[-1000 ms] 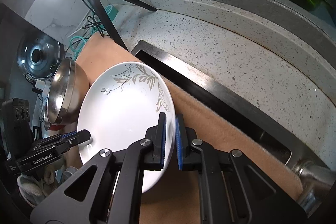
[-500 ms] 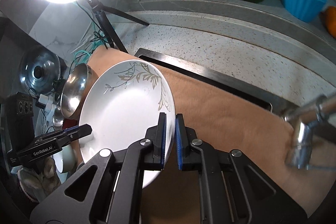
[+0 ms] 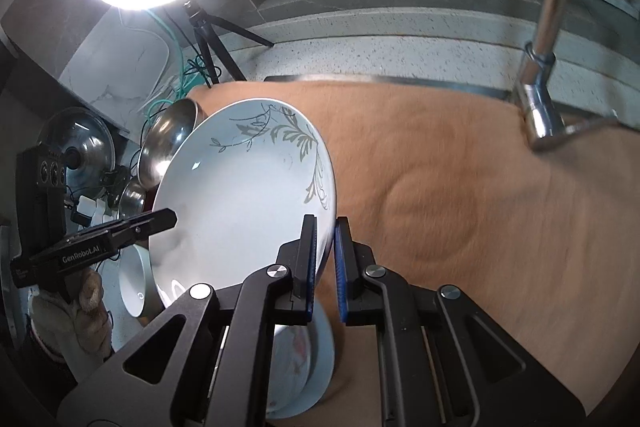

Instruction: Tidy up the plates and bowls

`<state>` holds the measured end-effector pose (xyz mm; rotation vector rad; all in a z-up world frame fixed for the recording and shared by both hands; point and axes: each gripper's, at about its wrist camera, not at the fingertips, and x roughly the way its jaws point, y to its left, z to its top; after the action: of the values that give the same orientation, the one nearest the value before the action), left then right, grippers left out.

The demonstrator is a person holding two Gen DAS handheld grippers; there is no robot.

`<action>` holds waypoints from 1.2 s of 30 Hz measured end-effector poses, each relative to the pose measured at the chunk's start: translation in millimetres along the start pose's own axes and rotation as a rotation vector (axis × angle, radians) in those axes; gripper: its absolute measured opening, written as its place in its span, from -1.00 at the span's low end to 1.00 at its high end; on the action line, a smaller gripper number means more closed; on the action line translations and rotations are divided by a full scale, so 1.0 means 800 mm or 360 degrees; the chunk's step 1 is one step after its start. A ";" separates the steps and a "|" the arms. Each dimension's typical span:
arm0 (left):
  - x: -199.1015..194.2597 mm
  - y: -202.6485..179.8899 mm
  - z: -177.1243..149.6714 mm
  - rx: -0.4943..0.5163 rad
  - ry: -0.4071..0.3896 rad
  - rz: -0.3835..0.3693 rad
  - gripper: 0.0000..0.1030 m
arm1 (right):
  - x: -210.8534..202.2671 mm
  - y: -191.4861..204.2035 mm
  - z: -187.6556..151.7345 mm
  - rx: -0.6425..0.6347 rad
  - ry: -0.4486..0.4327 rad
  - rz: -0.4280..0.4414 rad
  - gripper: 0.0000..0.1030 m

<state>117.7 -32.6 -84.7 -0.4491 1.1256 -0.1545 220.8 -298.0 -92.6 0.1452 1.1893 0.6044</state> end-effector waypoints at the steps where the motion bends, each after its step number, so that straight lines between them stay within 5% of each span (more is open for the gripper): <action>1: -0.003 0.001 -0.004 0.0014 0.0008 -0.0005 -0.74 | -0.003 0.004 -0.012 0.0012 -0.0002 -0.0008 -0.84; 15: -0.009 0.021 -0.051 0.0135 0.0109 0.0004 -0.74 | -0.006 0.036 -0.118 0.0098 0.0041 -0.0086 -0.83; 36: 0.007 0.021 -0.074 0.0175 0.0176 0.0041 -0.74 | 0.006 0.037 -0.162 0.0101 0.0123 -0.0137 -0.82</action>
<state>65.1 -35.6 -117.0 -0.3315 1.2244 -0.2198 94.3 -297.4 -134.2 0.1245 1.2835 0.5005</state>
